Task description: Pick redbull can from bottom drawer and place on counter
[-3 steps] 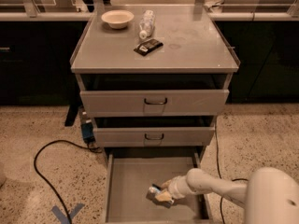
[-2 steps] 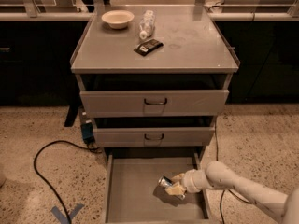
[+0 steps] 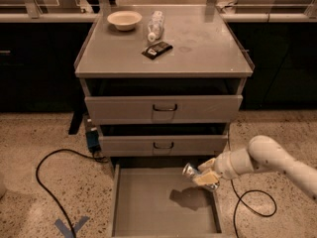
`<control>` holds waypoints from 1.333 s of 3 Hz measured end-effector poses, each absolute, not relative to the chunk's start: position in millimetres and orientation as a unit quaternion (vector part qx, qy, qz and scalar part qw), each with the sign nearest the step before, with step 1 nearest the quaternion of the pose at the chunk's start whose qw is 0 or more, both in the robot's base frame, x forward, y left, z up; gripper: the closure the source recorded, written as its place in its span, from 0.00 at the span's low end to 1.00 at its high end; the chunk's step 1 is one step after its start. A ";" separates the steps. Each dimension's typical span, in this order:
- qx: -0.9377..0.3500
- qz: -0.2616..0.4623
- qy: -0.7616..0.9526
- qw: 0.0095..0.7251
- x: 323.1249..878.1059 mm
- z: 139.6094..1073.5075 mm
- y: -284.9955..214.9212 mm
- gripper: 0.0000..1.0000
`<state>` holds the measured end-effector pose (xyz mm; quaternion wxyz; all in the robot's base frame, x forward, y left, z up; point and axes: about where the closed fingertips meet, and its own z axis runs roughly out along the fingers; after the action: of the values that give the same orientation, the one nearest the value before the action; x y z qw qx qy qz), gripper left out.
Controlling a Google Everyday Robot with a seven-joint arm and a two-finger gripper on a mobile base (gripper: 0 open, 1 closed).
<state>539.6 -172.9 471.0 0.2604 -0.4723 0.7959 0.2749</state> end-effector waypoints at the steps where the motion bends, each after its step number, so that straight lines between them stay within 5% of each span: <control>1: -0.504 0.266 0.779 0.261 545.7 567.5 -169.4 1.00; 2: -0.541 0.264 0.748 0.278 542.3 650.9 -153.4 1.00; 4: -0.541 0.261 0.747 0.284 546.3 660.8 -152.4 1.00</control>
Offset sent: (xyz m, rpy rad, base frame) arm 0.0020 0.0342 0.2690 0.0113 -0.1878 0.2111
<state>546.3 -152.4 660.8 0.2839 -0.5409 0.7475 0.2609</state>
